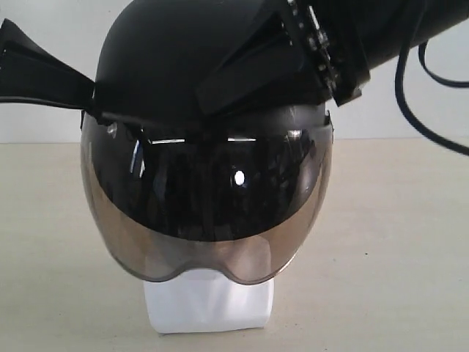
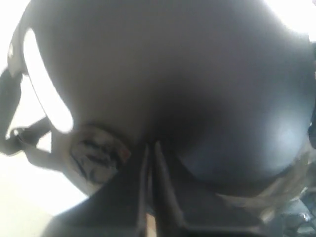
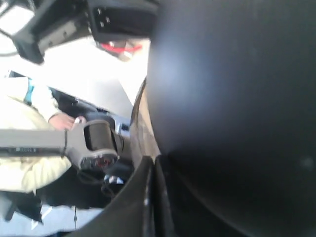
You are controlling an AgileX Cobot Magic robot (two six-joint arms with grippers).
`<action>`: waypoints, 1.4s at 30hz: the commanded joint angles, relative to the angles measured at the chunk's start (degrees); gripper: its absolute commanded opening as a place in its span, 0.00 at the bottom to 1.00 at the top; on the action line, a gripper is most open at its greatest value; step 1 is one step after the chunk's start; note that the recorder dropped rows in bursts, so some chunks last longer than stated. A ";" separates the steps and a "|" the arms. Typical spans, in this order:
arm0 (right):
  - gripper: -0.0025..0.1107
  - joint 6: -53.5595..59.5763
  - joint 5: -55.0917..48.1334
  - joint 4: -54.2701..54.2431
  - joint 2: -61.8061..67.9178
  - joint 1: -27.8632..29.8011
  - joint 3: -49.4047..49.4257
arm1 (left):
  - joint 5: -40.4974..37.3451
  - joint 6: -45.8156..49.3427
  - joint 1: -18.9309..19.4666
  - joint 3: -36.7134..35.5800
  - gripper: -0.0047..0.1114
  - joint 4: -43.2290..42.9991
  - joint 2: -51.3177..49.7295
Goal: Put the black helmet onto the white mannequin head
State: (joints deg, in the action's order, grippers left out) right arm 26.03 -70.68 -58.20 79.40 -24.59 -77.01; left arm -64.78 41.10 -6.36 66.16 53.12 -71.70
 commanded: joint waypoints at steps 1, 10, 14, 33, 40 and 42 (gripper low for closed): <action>0.02 0.82 0.71 3.71 -1.07 -0.10 3.58 | -5.18 -0.15 -1.63 -1.59 0.08 -0.67 -1.08; 0.02 1.15 0.71 3.71 -1.67 -0.10 4.42 | -5.18 -0.15 -1.63 -1.60 0.08 -1.03 -1.08; 0.02 1.15 0.71 3.71 -1.67 -0.10 4.42 | -5.18 -0.15 -1.63 -1.60 0.08 -1.03 -1.08; 0.02 2.30 0.71 1.83 -3.03 -0.10 9.06 | -5.18 -0.15 -1.63 -1.60 0.08 -1.03 -1.08; 0.03 -2.01 4.24 2.04 -10.80 0.02 8.94 | -5.18 -0.15 -1.51 -1.60 0.08 -1.15 2.43; 0.08 -2.85 5.00 2.04 -12.08 0.02 8.94 | -5.18 -0.37 -1.51 -1.60 0.08 -1.15 4.00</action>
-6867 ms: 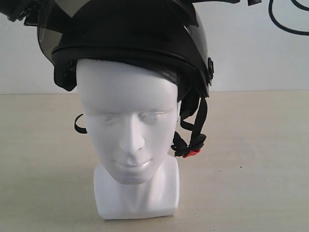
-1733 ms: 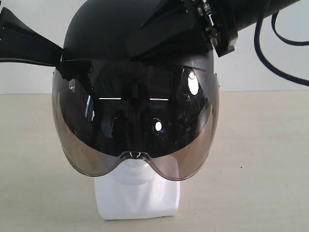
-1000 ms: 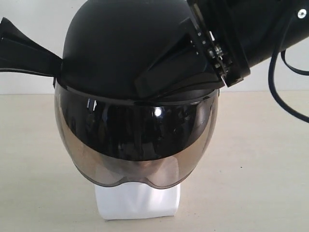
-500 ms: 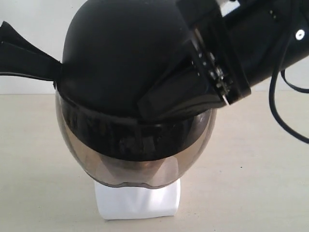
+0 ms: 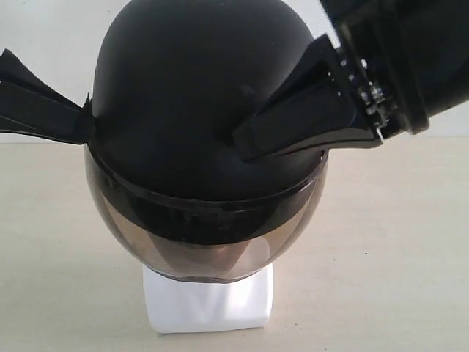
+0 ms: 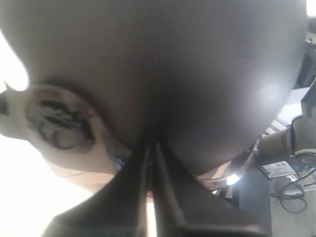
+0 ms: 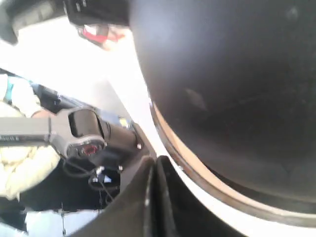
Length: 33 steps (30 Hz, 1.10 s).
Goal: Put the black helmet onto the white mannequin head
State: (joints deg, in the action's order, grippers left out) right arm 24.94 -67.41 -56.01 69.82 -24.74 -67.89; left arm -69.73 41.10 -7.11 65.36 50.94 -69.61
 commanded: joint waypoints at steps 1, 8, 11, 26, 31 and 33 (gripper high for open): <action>0.11 -2.05 2.15 -0.14 -2.88 0.18 -0.18 | -0.23 -0.54 -0.77 -0.80 0.08 1.03 2.58; 0.40 -5.42 7.63 2.57 -7.61 0.18 -0.18 | -0.23 -3.81 -0.77 -0.51 0.08 -1.95 7.97; 0.41 -10.52 13.01 10.01 -10.40 0.18 -0.18 | -0.23 -4.11 -0.77 -0.41 0.08 -3.55 9.90; 0.09 -38.51 22.75 42.55 -9.53 0.18 9.12 | 7.64 -14.10 2.76 6.95 0.08 -22.63 8.02; 0.02 -46.44 28.09 49.93 -6.09 0.18 11.49 | 8.26 -14.10 3.72 10.56 0.08 -22.78 -0.05; 0.02 -46.44 28.88 49.47 -4.01 0.18 11.84 | 8.26 -13.32 3.72 11.18 0.08 -21.51 -2.98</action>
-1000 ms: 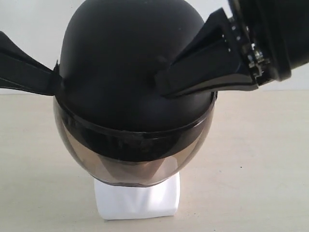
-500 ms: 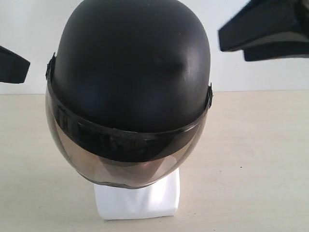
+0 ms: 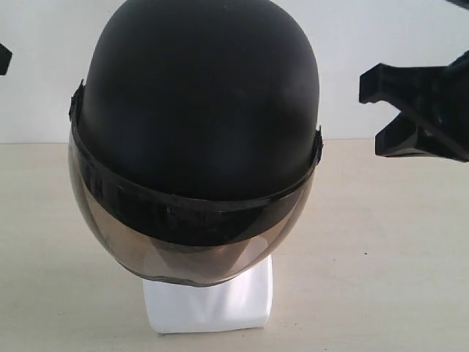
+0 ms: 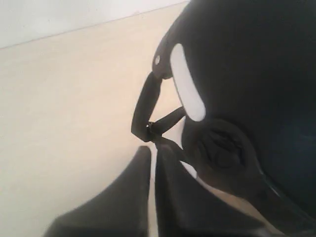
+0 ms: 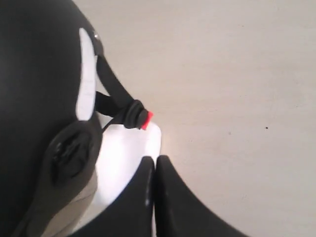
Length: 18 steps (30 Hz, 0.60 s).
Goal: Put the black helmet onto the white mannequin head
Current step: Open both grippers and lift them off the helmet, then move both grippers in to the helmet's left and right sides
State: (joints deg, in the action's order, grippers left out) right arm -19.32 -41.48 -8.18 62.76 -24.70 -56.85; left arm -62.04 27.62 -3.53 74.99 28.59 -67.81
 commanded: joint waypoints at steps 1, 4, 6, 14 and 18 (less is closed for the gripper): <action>0.02 -2.18 3.21 0.96 4.22 0.14 0.78 | 0.71 0.48 0.14 1.56 0.08 1.37 -5.78; 0.02 -1.78 4.77 -0.07 6.63 0.14 0.78 | 0.72 0.57 0.14 1.56 0.08 1.99 -8.73; 0.02 -1.29 6.68 -1.89 7.18 0.14 0.78 | 0.82 1.46 0.14 1.56 0.08 2.84 -10.17; 0.02 4.68 11.28 -12.19 7.83 0.14 0.78 | 0.77 3.37 0.14 1.56 0.08 6.42 -12.78; 0.02 7.00 12.35 -15.81 7.83 0.14 0.78 | 0.07 5.00 -0.51 1.56 0.08 8.00 -13.75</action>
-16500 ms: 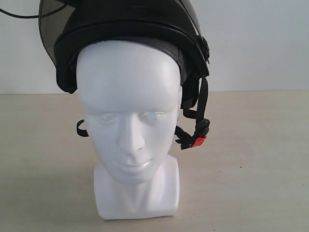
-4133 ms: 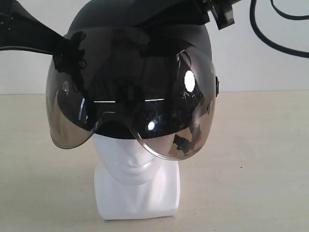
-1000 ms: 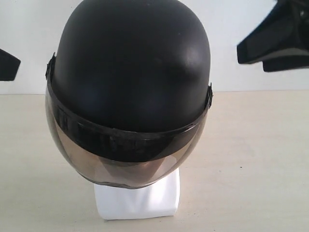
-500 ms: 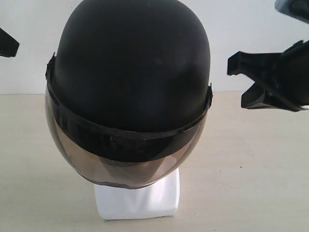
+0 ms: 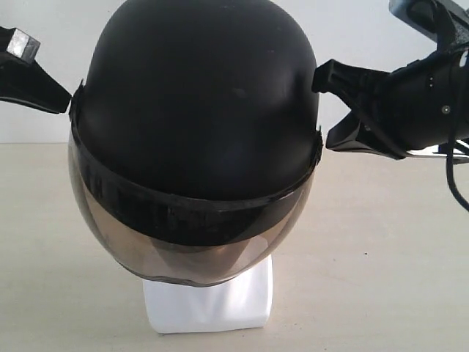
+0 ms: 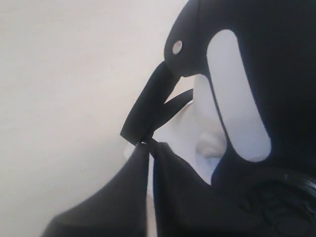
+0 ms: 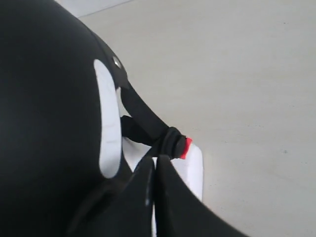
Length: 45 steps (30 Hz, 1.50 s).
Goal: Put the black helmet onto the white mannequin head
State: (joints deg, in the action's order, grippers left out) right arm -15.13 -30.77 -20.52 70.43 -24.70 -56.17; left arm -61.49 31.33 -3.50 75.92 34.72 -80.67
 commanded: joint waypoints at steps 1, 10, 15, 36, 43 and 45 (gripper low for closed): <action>0.02 4.36 1.88 -5.22 0.16 0.14 0.10 | -0.36 1.29 -0.54 0.62 0.08 1.95 -1.07; 0.02 14.10 2.02 -16.84 0.02 0.14 0.00 | -0.84 1.29 -0.54 0.62 0.08 1.95 -2.51; 0.02 15.74 2.37 -18.59 0.02 0.14 -0.64 | -1.07 1.39 -1.45 0.62 0.08 1.85 -2.86; 0.02 17.20 -2.10 -19.54 0.02 0.14 -7.92 | -0.10 -1.08 -5.07 0.62 0.08 -7.78 -5.11; 0.02 17.20 -2.26 -19.30 -1.46 0.14 -7.92 | 0.74 -1.08 -5.07 0.75 0.08 -7.54 -4.55; 0.02 17.20 -2.79 -19.27 -1.86 0.14 -7.92 | 0.96 -1.08 -5.07 0.75 0.08 -7.54 -4.55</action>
State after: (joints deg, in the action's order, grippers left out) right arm 1.47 -31.08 -38.17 69.47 -24.00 -63.87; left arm -61.90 31.10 -8.03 76.25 26.55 -85.65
